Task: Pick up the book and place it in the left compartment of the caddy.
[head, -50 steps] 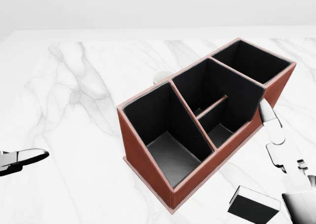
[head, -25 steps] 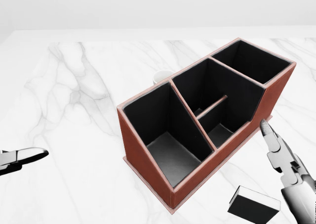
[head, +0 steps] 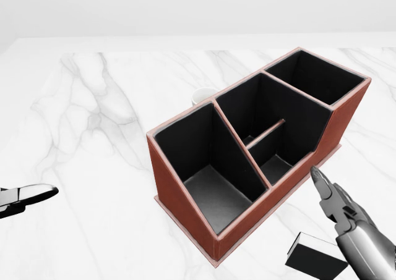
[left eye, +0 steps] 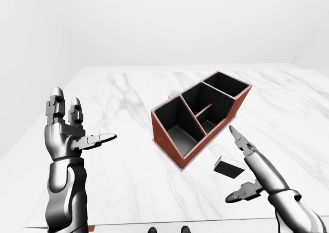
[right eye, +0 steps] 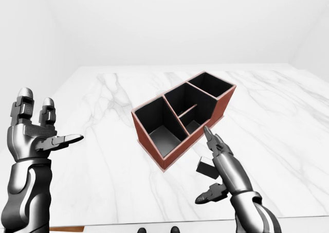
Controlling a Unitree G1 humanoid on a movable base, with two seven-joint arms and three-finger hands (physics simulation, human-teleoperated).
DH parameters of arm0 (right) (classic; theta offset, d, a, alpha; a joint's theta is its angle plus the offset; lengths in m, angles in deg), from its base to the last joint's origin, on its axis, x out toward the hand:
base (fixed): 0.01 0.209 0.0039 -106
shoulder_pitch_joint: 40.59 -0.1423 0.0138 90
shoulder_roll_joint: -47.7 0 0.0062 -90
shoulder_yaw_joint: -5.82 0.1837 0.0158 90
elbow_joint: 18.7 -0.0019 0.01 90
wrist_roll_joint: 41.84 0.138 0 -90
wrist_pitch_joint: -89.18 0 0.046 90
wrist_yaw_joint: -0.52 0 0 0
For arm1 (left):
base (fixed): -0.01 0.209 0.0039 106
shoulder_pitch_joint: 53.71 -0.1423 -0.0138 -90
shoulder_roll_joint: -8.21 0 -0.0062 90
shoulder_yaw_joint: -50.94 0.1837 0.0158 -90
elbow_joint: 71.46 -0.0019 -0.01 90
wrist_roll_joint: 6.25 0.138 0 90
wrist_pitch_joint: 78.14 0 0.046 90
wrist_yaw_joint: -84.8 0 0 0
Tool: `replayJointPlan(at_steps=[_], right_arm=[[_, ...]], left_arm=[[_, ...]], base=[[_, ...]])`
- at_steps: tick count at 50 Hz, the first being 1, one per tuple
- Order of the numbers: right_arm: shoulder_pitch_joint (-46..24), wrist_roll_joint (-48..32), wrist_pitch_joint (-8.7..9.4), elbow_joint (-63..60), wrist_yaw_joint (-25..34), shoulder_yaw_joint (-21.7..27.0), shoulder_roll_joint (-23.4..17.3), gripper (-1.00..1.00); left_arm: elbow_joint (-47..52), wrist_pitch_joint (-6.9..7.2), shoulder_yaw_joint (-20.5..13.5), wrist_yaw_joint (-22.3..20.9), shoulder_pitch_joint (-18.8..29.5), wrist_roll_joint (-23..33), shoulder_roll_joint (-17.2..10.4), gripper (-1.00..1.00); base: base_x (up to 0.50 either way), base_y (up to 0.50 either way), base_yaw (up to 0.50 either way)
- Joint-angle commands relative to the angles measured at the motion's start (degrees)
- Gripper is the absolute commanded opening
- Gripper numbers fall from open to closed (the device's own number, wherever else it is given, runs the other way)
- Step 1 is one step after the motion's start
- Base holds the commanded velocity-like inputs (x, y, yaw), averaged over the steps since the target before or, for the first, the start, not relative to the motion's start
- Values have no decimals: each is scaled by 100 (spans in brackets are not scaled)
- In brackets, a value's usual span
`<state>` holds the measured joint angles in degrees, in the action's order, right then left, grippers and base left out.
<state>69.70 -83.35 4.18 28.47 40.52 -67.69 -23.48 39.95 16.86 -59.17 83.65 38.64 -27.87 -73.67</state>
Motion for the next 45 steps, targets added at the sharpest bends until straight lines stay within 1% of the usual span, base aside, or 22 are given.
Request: replayJointPlan(at_steps=[1, 6, 11, 21, 27, 35, 41, 45], right_arm=[[-75, -315, 0, 153, 0, -90, -133, 100], [-68, -382, 0, 193, 0, 93, -210, 100], [-79, -353, 0, 267, 0, 367, -183, 100], [-58, -389, 0, 398, 0, 671, -129, 100], [-36, -424, 0, 631, 0, 838, -126, 100], [-91, -405, 0, 1132, 0, 1143, -246, 100], [-141, -411, 0, 1252, 0, 1157, -253, 100], [-251, -440, 0, 1412, 0, 1170, -375, 100]], left_arm=[[8, 0, -1, -6, -18, -3, 4, 100], [-4, 0, 20, -8, -16, 20, 12, 100], [0, 0, 19, -4, -13, 25, 15, 100], [27, 0, 20, 9, -9, 29, 13, 100], [4, 0, 37, -7, -15, 48, 21, 100], [-7, 0, 31, 0, -12, 50, 22, 100], [-46, 0, 77, -7, -13, 89, 38, 100], [-40, 0, 58, -4, -11, 82, 31, 100]], base=[[0, 0, 0], [0, 0, 0], [0, 0, 0], [0, 0, 0], [0, 0, 0], [0, 0, 0], [0, 0, 0], [0, 0, 0]])
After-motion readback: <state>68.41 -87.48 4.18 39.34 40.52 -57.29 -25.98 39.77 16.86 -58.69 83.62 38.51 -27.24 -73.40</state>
